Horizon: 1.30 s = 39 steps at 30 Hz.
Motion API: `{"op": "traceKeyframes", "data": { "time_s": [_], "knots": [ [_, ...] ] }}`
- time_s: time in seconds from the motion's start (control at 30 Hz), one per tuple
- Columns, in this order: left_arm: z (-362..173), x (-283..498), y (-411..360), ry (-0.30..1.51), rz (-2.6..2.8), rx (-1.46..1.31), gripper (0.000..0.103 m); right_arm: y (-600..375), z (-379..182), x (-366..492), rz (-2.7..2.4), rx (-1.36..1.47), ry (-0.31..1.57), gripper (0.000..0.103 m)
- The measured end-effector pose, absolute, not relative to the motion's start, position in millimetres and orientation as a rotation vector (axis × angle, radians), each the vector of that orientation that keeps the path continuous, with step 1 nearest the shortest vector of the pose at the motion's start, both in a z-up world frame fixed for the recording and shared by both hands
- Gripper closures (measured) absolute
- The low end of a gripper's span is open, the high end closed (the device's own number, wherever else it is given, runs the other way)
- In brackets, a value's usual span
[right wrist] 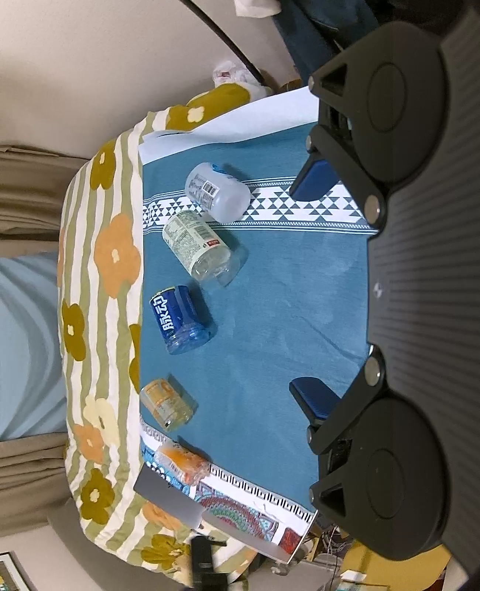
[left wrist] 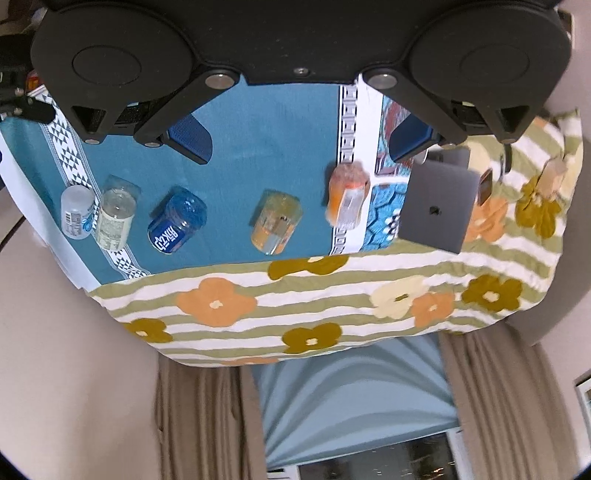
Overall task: Flip cup upright
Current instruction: 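Reach the left tool to the clear orange-print cup and close on it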
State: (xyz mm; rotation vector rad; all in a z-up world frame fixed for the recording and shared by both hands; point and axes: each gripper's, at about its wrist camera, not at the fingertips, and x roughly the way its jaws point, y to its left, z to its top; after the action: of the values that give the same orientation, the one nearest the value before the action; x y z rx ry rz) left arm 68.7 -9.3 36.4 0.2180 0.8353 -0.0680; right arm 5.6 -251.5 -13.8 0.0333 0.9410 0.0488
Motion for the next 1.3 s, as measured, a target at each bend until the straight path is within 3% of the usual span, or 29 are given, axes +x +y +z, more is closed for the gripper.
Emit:
{"op": "traceKeyframes", "data": {
  "time_s": [0.4,0.87,1.07,1.3],
  "knots": [
    [-5.1,196.6,-25.4,0.984,-0.291,0.338,0.0,-249.0,-52.0,56.7,-0.027,0.139,1.033,0.0],
    [-94.7,319.3,-39.3,1.233,-0.434,0.458,0.001,-247.4,-88.7,117.7,-0.217,0.246,1.132,0.0],
    [-117.3,339.9,-40.9,1.3,-0.465,0.453,0.009,-246.1,-104.2,130.7,-0.262,0.28,1.174,0.0],
    [-130.1,350.6,-41.7,1.345,-0.482,0.434,0.029,-242.8,-115.0,140.6,-0.28,0.306,1.198,0.0]
  ]
}}
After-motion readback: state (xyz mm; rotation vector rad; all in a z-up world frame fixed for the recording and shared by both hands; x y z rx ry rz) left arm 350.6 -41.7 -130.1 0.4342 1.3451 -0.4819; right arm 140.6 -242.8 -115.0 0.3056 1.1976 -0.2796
